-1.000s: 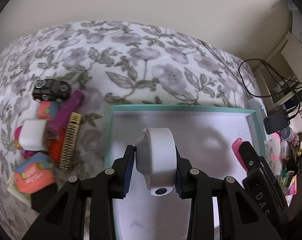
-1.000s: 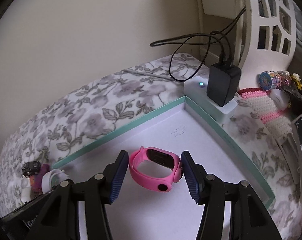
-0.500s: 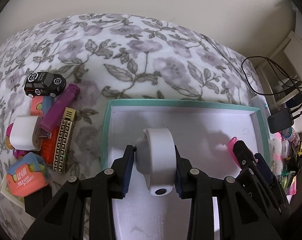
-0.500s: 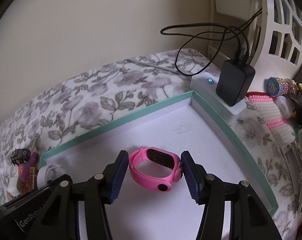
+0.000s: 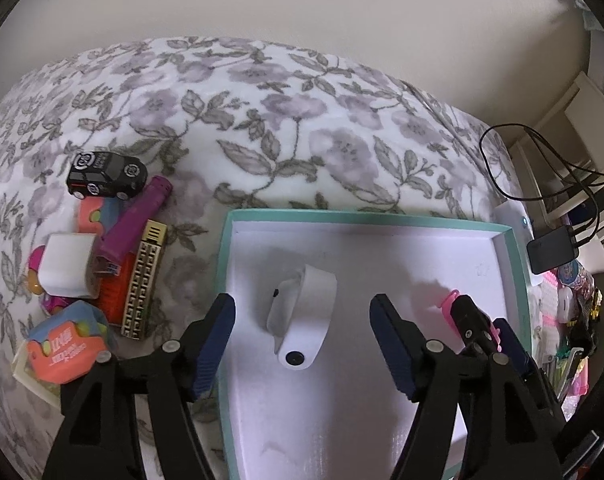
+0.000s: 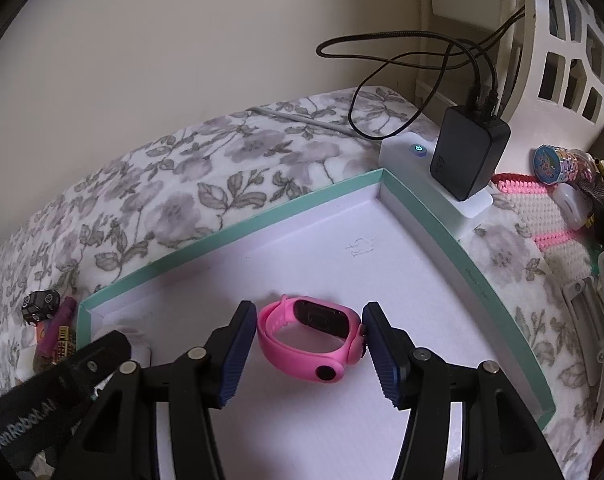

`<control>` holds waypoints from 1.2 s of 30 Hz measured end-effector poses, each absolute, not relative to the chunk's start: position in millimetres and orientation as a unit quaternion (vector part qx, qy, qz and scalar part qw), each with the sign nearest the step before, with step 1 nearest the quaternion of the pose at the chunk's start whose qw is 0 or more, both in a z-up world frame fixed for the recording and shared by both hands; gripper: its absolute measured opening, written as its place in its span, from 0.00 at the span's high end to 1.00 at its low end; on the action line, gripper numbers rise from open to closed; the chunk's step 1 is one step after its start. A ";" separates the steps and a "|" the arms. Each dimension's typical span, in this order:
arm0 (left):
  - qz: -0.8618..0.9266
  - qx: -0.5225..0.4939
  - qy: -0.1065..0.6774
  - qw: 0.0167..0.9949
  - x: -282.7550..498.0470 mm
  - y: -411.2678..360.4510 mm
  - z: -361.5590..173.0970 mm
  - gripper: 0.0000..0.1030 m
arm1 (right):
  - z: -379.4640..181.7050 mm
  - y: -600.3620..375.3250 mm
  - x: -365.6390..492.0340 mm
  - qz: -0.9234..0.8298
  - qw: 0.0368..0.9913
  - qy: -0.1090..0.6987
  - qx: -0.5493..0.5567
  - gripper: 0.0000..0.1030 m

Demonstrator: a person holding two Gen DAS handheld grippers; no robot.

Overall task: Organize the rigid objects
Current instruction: 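Carry both items into the white tray and open both tools to release them, then move both tools back toward the object pile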

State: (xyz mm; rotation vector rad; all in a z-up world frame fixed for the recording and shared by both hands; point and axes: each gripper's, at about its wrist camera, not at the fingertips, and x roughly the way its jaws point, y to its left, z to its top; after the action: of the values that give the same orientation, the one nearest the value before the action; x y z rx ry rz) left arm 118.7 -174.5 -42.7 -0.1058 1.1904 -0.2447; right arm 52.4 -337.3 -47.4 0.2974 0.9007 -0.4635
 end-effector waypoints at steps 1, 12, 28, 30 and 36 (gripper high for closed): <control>-0.113 -0.049 0.557 0.821 118.6 -173.7 -41.4 0.30 | -47.5 -337.3 52.2 -0.221 0.864 0.430 0.142 0.43; -0.078 -0.056 0.547 0.832 121.5 -156.3 -33.4 0.22 | -47.3 -334.7 52.4 -0.212 0.866 0.431 0.138 0.17; -0.010 -0.103 0.527 0.844 130.4 -98.6 -28.6 0.03 | -38.8 -319.0 52.9 -0.160 0.886 0.414 0.136 0.00; -0.005 -0.109 0.521 0.847 129.7 -91.5 -26.3 0.03 | -33.2 -315.9 51.1 -0.156 0.892 0.403 0.133 0.00; 0.014 -0.140 0.510 0.849 124.3 -66.9 -14.1 0.03 | -8.5 -311.6 42.9 -0.139 0.905 0.370 0.157 0.00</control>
State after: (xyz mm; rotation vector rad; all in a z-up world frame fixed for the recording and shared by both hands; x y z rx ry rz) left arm 124.3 -66.9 -14.1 -0.2942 1.0745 0.0295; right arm 42.9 -311.6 -8.5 0.3235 0.7641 -0.2877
